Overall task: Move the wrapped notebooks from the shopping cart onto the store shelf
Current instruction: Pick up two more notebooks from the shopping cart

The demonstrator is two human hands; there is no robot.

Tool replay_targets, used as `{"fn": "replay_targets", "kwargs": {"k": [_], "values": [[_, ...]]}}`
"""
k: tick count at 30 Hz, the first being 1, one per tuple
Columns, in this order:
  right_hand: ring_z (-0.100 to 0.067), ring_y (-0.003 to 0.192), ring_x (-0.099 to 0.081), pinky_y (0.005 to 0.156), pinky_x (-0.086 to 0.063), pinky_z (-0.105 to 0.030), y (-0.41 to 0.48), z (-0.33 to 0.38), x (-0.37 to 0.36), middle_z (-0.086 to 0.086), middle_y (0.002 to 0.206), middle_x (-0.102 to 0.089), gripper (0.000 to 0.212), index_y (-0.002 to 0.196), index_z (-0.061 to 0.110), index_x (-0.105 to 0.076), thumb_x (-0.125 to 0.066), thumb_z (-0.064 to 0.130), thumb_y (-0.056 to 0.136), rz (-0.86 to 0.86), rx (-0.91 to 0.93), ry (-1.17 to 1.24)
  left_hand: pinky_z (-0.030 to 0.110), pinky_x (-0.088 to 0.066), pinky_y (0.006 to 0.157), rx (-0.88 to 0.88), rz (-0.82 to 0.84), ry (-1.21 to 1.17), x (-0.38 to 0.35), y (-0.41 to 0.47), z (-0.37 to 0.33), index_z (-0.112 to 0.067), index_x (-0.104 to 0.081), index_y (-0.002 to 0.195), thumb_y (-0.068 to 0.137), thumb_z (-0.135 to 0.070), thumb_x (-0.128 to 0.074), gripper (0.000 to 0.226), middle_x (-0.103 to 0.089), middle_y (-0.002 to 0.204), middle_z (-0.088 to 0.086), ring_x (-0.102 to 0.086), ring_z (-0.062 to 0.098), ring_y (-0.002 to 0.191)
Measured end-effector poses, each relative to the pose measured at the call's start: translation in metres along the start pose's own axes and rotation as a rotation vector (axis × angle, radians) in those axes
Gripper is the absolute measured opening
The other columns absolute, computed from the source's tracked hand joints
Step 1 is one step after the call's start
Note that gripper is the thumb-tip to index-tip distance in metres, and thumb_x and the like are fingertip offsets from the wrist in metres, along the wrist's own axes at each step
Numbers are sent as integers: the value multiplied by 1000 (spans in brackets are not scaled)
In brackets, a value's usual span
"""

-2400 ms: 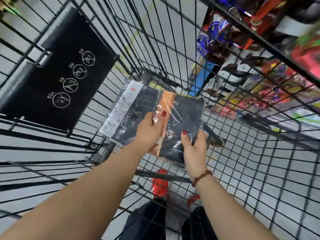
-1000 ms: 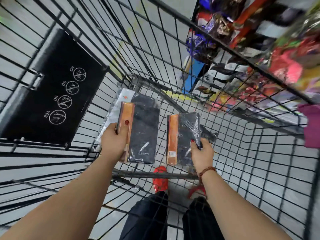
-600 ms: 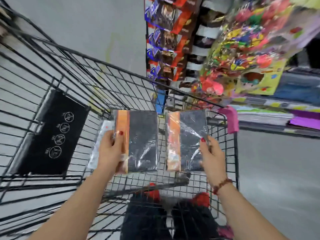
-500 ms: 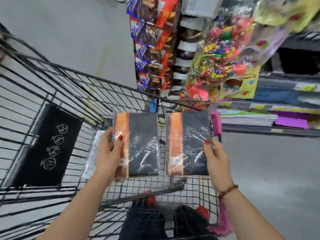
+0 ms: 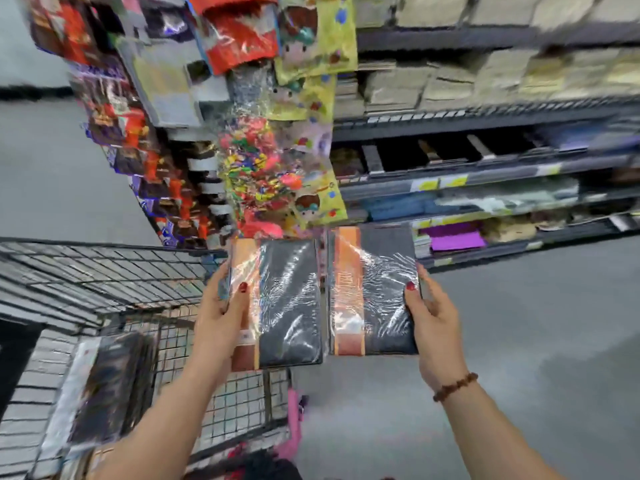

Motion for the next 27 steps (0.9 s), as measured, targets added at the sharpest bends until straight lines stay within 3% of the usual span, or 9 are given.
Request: {"fn": "replay_targets", "kwargs": {"k": [3, 6, 9, 12, 16, 19, 21, 25, 27], "values": [[-18, 88, -63, 89, -50, -42, 14, 16, 62, 0, 99, -72, 40, 111, 41, -61, -56, 7, 92, -14, 12, 8, 43, -52, 72, 2, 28, 9, -57, -25, -1, -59, -50, 110, 95, -16, -54, 46, -69, 94, 7, -61, 25, 76], [-15, 99, -65, 95, -50, -40, 25, 31, 120, 4, 110, -69, 39, 118, 35, -59, -56, 7, 91, -37, 28, 16, 53, -51, 85, -2, 50, 18, -110, -44, 1, -55, -50, 117, 93, -17, -56, 45, -67, 106, 13, -61, 27, 84], [-12, 91, -65, 88, -52, -32, 33, 43, 168, 5, 104, -71, 39, 110, 39, -62, -57, 6, 91, -93, 40, 42, 40, -53, 78, -20, 82, -4, -156, -55, 3, -39, -47, 132, 95, -13, -52, 46, -69, 109, 3, -63, 20, 83], [-16, 79, -59, 76, -52, -32, 45, 49, 203, 1, 83, -71, 38, 107, 39, -65, -59, 6, 89, -173, 41, 71, 23, -54, 63, -30, 123, -8, -195, -59, -2, -30, -45, 136, 96, -7, -48, 46, -73, 82, -16, -65, 3, 66], [-17, 76, -66, 74, -56, -32, 69, 54, 233, -3, 79, -73, 34, 109, 32, -66, -60, 5, 88, -252, 50, 99, 15, -51, 52, -40, 128, 16, -237, -51, -10, -24, -44, 137, 96, -7, -49, 44, -67, 84, -10, -63, -3, 58], [-14, 73, -67, 69, -57, -26, 96, 55, 245, 0, 76, -74, 33, 115, 23, -64, -60, 5, 88, -271, 55, 118, 34, -55, 81, -7, 121, -3, -265, -33, -10, -30, -44, 138, 95, -12, -52, 47, -65, 114, 2, -66, 16, 88], [-16, 74, -67, 70, -57, -26, 119, 54, 250, -2, 76, -73, 33, 117, 22, -64, -61, 6, 88, -281, 32, 107, 45, -49, 95, 3, 113, -12, -282, -17, -8, -37, -46, 134, 95, -14, -53, 46, -58, 130, 0, -62, 24, 109], [-23, 81, -63, 83, -54, -41, 179, 53, 253, -20, 83, -67, 36, 121, 21, -62, -63, 10, 87, -249, 6, 71, 48, -51, 91, 71, 128, -61, -320, 23, -3, -38, -45, 135, 96, -13, -51, 47, -64, 122, 2, -65, 27, 102], [-23, 80, -65, 80, -57, -37, 212, 56, 251, -20, 87, -70, 36, 122, 19, -61, -63, 9, 87, -250, -10, 63, 47, -53, 87, 94, 124, -86, -341, 46, -5, -37, -46, 134, 96, -12, -51, 46, -67, 114, 4, -67, 28, 95]]}}
Point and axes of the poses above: each hand's wrist, its own y-axis towards the middle knuckle, its own x-axis out of the back of the hand, z = x × y, the point moved 1 cm from there along y, towards the middle knuckle
